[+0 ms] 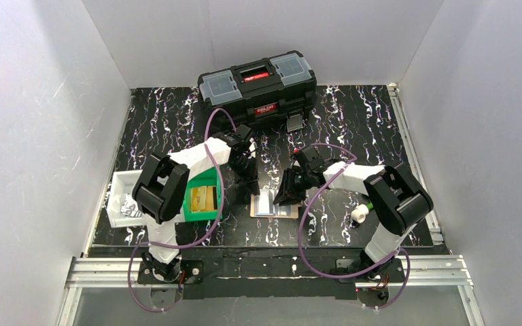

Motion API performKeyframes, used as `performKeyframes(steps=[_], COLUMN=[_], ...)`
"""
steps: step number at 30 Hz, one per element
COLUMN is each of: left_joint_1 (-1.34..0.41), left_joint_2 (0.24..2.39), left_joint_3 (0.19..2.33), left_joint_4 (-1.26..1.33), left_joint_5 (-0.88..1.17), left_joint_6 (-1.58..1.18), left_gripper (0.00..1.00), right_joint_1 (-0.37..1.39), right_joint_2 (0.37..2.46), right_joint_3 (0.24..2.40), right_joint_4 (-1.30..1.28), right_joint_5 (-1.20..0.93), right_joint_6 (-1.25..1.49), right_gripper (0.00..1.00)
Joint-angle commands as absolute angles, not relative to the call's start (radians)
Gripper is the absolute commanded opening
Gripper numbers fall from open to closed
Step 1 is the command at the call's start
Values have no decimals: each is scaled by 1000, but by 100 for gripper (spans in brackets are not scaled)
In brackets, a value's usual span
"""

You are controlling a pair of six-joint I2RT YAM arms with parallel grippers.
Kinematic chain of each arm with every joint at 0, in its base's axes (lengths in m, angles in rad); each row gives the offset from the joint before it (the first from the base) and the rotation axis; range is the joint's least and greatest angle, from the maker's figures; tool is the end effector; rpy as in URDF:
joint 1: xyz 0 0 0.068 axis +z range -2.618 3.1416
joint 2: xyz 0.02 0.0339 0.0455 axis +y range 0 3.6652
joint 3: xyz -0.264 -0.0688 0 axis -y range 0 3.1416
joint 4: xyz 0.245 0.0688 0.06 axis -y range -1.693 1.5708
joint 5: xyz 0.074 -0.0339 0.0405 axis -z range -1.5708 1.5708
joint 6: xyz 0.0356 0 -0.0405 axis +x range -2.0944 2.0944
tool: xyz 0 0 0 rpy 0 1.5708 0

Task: Take the credit cards out of the card holder
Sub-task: Remove the credit card from the card holder.

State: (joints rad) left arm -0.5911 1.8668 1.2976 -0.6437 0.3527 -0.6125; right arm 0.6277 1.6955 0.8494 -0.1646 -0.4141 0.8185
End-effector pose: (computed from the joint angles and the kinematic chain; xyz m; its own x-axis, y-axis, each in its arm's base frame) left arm 0.3031 -0.2183 0.1839 -0.9948 0.0179 -0.1006 0.0630 0.8825 -0.4661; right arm 0.2480 0.1976 0.1415 -0.9874 0.1094 -0.1141 0.0150 0.7838 0.6208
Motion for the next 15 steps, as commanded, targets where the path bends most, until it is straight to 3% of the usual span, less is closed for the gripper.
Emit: performKeyframes(steps=[1, 15], left_joint_1=[-610, -670], left_joint_2=[1885, 1964], left_joint_3=[1291, 1310], left_joint_4=[-637, -623], left_joint_5=[376, 355], left_joint_6=[-622, -665], left_gripper=[13, 7], right_joint_1=[620, 599], right_joint_2=[1719, 1755], right_joint_3=[827, 774], right_joint_4=[-69, 40], right_joint_5=[-438, -503], right_joint_6=[841, 871], right_gripper=[35, 34])
